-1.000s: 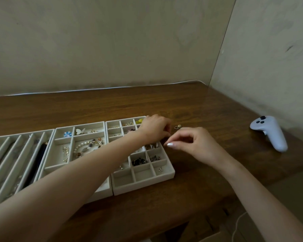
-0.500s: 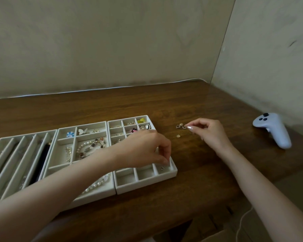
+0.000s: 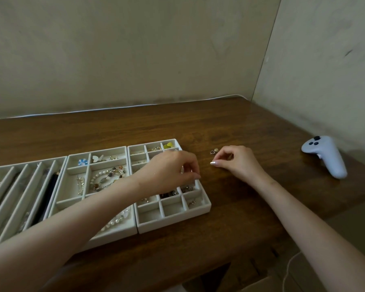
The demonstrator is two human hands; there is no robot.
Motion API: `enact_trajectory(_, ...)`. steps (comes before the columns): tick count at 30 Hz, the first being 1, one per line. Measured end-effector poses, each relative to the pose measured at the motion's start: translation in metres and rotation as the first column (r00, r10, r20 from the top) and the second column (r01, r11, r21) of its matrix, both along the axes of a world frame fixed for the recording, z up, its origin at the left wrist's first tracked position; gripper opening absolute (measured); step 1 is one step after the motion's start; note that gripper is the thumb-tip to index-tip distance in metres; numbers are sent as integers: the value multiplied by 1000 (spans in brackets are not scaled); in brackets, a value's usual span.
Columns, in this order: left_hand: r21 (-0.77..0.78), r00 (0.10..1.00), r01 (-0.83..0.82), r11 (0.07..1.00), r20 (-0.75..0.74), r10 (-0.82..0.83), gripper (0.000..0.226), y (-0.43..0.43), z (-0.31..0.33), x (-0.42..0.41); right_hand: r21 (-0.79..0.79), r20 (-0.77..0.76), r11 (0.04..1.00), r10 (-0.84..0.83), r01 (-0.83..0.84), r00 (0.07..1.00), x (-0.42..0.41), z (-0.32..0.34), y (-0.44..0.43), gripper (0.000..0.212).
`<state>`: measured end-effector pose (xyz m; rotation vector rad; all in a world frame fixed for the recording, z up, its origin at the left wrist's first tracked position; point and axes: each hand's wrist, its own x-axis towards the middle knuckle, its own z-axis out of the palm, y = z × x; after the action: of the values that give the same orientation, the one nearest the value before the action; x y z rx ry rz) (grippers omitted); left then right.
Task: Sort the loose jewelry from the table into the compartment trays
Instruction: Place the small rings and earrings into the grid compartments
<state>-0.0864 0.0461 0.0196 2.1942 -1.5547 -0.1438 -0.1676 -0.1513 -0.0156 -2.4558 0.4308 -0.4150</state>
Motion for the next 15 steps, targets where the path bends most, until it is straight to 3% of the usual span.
enact_trajectory(2, -67, 999, -53, 996, -4, 53, 9, -4, -2, 2, 216, 16, 976, -18, 14, 1000, -4, 5, 0, 7)
enact_trajectory(5, -137, 992, -121, 983, -42, 117, 15, -13, -4, 4, 576, 7, 817, -39, 28, 999, -9, 15, 1, 10)
enact_trajectory(10, -229, 985, -139, 963, -136, 110, 25, -28, -7, 2, 800, -4, 599, 55, -30, 998, -10, 24, 8, 10)
enact_trajectory(15, -328, 988, -148, 933, -99, 122, 32, -34, -7, -1, 852, 20, 519, 97, -68, 995, -10, 21, 15, 18)
